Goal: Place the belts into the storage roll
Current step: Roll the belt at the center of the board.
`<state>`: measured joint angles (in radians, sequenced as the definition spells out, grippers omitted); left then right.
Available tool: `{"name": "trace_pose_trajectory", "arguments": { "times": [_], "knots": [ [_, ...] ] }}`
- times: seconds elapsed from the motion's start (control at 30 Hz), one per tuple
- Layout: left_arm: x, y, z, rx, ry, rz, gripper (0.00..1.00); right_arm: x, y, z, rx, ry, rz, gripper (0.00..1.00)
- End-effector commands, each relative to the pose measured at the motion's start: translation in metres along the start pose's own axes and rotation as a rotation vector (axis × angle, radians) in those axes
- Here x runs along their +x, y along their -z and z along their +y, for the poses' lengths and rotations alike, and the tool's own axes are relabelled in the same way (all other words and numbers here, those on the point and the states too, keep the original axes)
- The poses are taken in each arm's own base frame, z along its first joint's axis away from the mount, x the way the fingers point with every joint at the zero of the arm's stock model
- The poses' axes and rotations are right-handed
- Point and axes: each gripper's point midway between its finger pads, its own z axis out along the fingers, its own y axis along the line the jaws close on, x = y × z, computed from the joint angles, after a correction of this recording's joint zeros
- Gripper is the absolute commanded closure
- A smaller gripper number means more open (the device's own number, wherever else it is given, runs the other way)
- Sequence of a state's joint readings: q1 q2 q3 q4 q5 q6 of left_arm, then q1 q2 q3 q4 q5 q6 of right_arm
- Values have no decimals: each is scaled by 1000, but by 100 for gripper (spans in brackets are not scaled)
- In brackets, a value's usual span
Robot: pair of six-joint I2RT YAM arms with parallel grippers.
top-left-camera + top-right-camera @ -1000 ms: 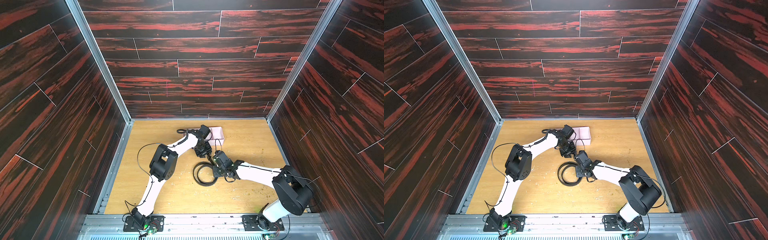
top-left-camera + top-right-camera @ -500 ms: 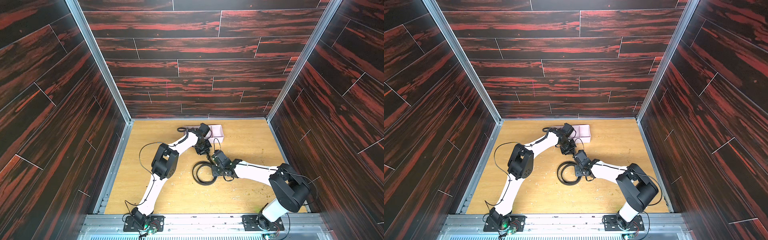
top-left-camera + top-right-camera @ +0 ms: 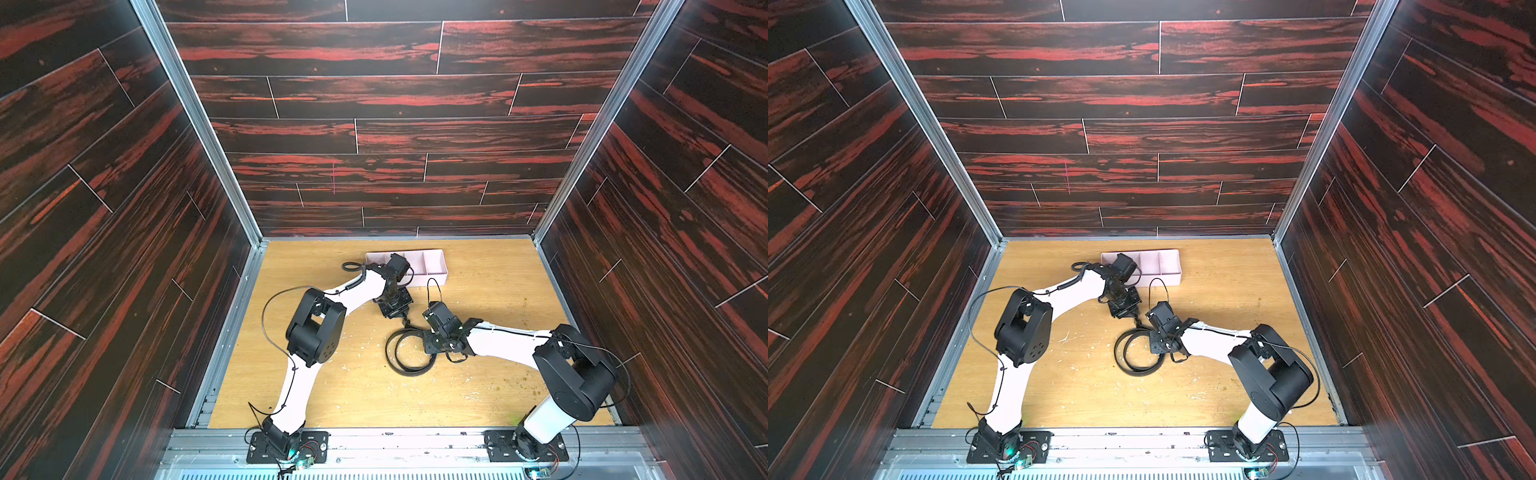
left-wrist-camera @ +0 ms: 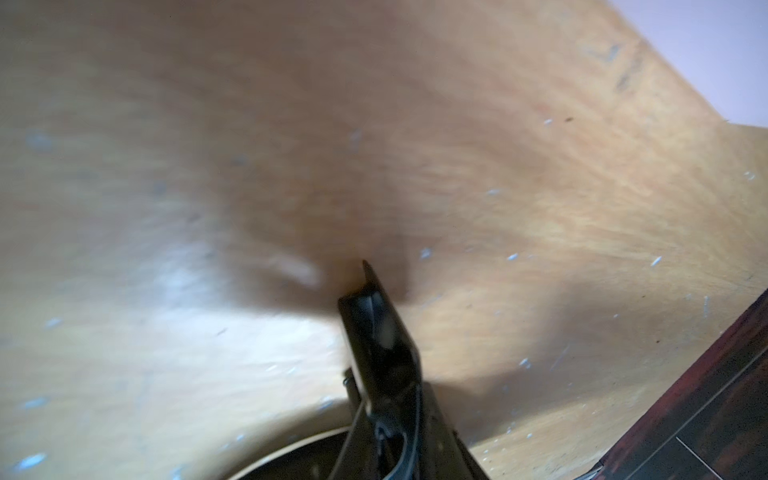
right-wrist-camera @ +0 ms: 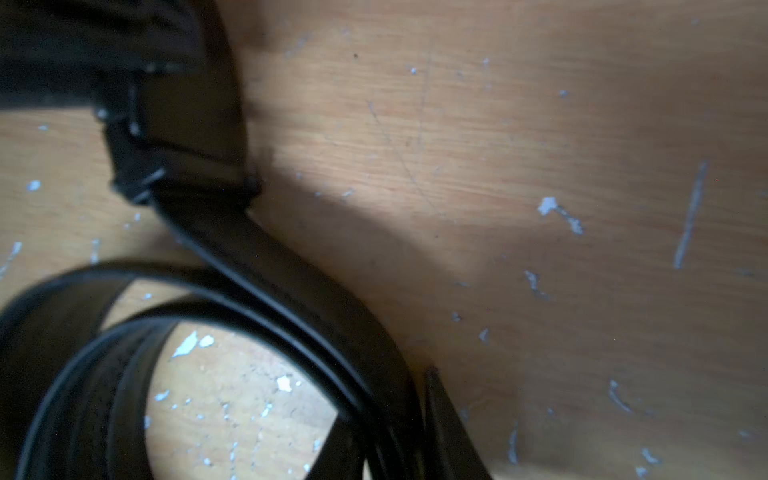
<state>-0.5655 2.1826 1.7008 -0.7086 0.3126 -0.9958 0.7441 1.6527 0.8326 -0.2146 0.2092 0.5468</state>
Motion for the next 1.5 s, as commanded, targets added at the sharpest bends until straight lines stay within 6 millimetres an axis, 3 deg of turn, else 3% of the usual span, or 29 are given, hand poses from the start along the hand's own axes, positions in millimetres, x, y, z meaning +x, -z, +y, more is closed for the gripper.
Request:
{"name": "trace_pose_trajectory", "arguments": {
  "times": [0.0, 0.3, 0.77, 1.13, 1.37, 1.47],
  "knots": [
    [-19, 30, 41, -89, 44, -73, 100, 18, 1, -32, 98, -37, 56, 75],
    [-40, 57, 79, -109, 93, -115, 100, 20, -2, -40, 112, -66, 72, 74],
    [-49, 89, 138, -149, 160, -148, 100, 14, 1, -54, 160, -95, 73, 74],
    [-23, 107, 178, -164, 195, -165, 100, 13, 6, -72, 257, -142, 60, 74],
    [3, 108, 197, -172, 221, -157, 100, 7, 7, -80, 311, -180, 31, 77],
    [16, 97, 203, -155, 244, -119, 100, 4, 5, -80, 318, -197, 21, 79]
  ]
}}
